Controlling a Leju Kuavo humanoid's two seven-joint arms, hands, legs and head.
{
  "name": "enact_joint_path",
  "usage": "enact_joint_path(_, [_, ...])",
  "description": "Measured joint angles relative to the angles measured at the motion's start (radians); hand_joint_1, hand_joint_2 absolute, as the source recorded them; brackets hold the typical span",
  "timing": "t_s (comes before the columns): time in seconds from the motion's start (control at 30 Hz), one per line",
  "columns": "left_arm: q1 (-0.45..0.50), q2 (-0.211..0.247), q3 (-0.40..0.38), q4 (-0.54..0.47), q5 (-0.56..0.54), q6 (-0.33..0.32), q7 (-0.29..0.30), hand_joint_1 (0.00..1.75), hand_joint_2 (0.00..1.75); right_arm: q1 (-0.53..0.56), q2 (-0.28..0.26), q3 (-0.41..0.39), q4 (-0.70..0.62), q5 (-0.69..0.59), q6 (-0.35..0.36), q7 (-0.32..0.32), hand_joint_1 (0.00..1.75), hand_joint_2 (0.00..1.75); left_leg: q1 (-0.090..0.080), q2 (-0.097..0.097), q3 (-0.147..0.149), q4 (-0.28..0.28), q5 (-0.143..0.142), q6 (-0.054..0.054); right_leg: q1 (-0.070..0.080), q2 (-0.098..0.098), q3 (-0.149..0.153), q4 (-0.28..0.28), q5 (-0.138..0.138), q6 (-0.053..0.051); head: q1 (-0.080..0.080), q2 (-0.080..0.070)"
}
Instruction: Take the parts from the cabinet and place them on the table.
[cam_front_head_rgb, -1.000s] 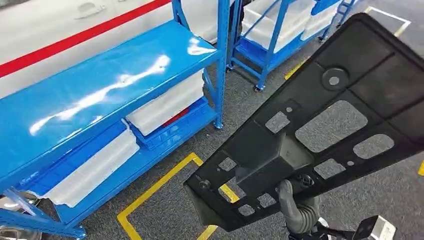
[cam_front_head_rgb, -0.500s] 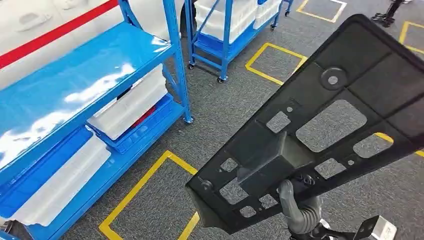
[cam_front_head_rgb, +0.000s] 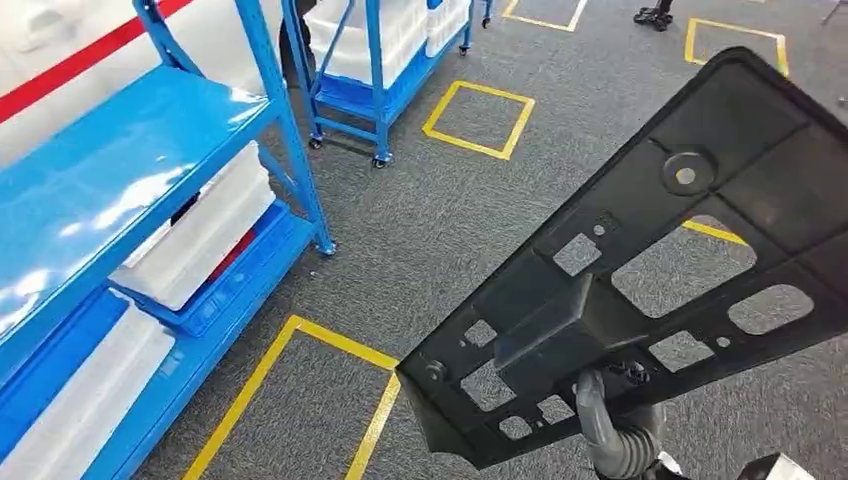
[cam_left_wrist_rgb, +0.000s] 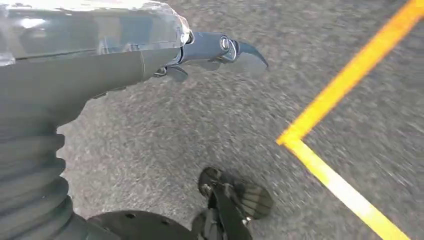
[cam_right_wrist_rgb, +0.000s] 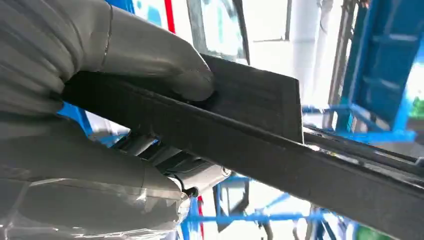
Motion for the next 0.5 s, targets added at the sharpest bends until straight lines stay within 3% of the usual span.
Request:
enact_joint_path(0.1, [-0.003, 0.000, 0.001, -0.009, -0.015, -0.020, -0.010, 0.00, 1.75, 0.026, -0.006, -0.018, -0.019, 0.002, -0.015, -0.014, 1.75, 1.75, -0.002, 0.034, 0.011, -0.001, -0.003, -0.011, 0.004, 0.038, -0.010, 0.000, -0.001, -0.011, 0.000, 0.000])
enact_joint_path(0.13, [-0.003, 0.000, 0.001, -0.013, -0.018, -0.024, -0.013, 0.00, 1.75, 0.033, -0.008, -0.022, -0.028, 0.003, -0.018, -0.016, 1.75, 1.75, 0.003, 0.019, 0.007, 0.002, -0.018, -0.019, -0.008, 0.051, -0.002, -0.011, 0.003, -0.019, 0.000, 0.000])
enact_joint_path(0.17, [-0.001, 0.000, 0.001, -0.015, -0.022, -0.029, -0.016, 0.00, 1.75, 0.038, -0.010, -0.025, -0.034, 0.004, -0.019, -0.021, 1.75, 1.75, 0.007, -0.044, -0.003, 0.035, -0.038, -0.021, -0.008, 0.061, -0.001, -0.013, 0.003, -0.023, 0.000, 0.000])
enact_joint_path(0.2, [0.001, 0.000, 0.001, -0.017, -0.026, -0.033, -0.018, 0.00, 1.75, 0.038, -0.011, -0.027, -0.037, 0.004, -0.021, -0.024, 1.75, 1.75, 0.011, -0.086, -0.038, 0.109, -0.073, -0.023, -0.009, 0.073, 0.000, -0.013, 0.001, -0.029, 0.000, 0.000])
enact_joint_path(0.23, [0.005, 0.001, 0.003, -0.019, -0.027, -0.035, -0.018, 0.00, 1.75, 0.039, -0.011, -0.030, -0.038, 0.004, -0.023, -0.024, 1.75, 1.75, 0.014, -0.106, -0.082, 0.197, -0.107, -0.024, -0.009, 0.087, 0.000, -0.013, 0.000, -0.031, 0.000, 0.000])
enact_joint_path(0.3, [0.010, 0.001, 0.007, -0.022, -0.033, -0.042, -0.018, 0.00, 1.75, 0.051, -0.016, -0.036, -0.038, 0.003, -0.028, -0.034, 1.75, 1.75, 0.016, -0.114, -0.173, 0.347, -0.143, -0.029, -0.008, 0.119, 0.003, -0.011, -0.002, -0.033, 0.000, 0.000])
enact_joint_path(0.33, [0.011, 0.001, 0.009, -0.024, -0.035, -0.044, -0.018, 0.00, 1.75, 0.057, -0.019, -0.039, -0.038, 0.003, -0.030, -0.036, 1.75, 1.75, 0.018, -0.114, -0.189, 0.352, -0.121, -0.030, -0.008, 0.137, 0.006, -0.011, -0.004, -0.033, 0.000, 0.000])
enact_joint_path(0.37, [0.012, 0.001, 0.010, -0.025, -0.035, -0.047, -0.018, 0.00, 1.75, 0.061, -0.022, -0.042, -0.038, 0.003, -0.032, -0.039, 1.75, 1.75, 0.020, -0.115, -0.181, 0.311, -0.078, -0.030, -0.009, 0.153, 0.010, -0.009, -0.007, -0.031, 0.000, 0.000])
enact_joint_path(0.4, [0.012, 0.001, 0.012, -0.026, -0.035, -0.050, -0.017, 0.00, 1.75, 0.064, -0.024, -0.044, -0.038, 0.002, -0.033, -0.042, 1.75, 1.75, 0.023, -0.120, -0.155, 0.230, -0.019, -0.031, -0.011, 0.172, 0.015, -0.006, -0.011, -0.027, 0.000, 0.000])
enact_joint_path(0.43, [0.012, 0.001, 0.015, -0.027, -0.035, -0.052, -0.016, 0.00, 1.75, 0.066, -0.026, -0.047, -0.038, 0.002, -0.034, -0.046, 1.75, 1.75, 0.028, -0.140, -0.120, 0.136, 0.040, -0.031, -0.013, 0.187, 0.020, -0.002, -0.017, -0.022, 0.000, 0.000])
enact_joint_path(0.47, [0.013, 0.001, 0.018, -0.028, -0.035, -0.054, -0.016, 0.00, 1.75, 0.067, -0.027, -0.048, -0.038, 0.004, -0.035, -0.050, 1.75, 1.75, 0.035, -0.189, -0.100, 0.076, 0.059, -0.032, -0.015, 0.199, 0.019, 0.002, -0.022, -0.016, 0.000, 0.000])
enact_joint_path(0.5, [0.012, 0.000, 0.021, -0.028, -0.035, -0.055, -0.016, 0.00, 1.75, 0.065, -0.028, -0.049, -0.038, 0.013, -0.040, -0.052, 1.75, 1.75, 0.035, -0.210, -0.089, 0.051, 0.046, -0.033, -0.011, 0.214, 0.014, 0.013, -0.027, -0.009, 0.000, 0.000])
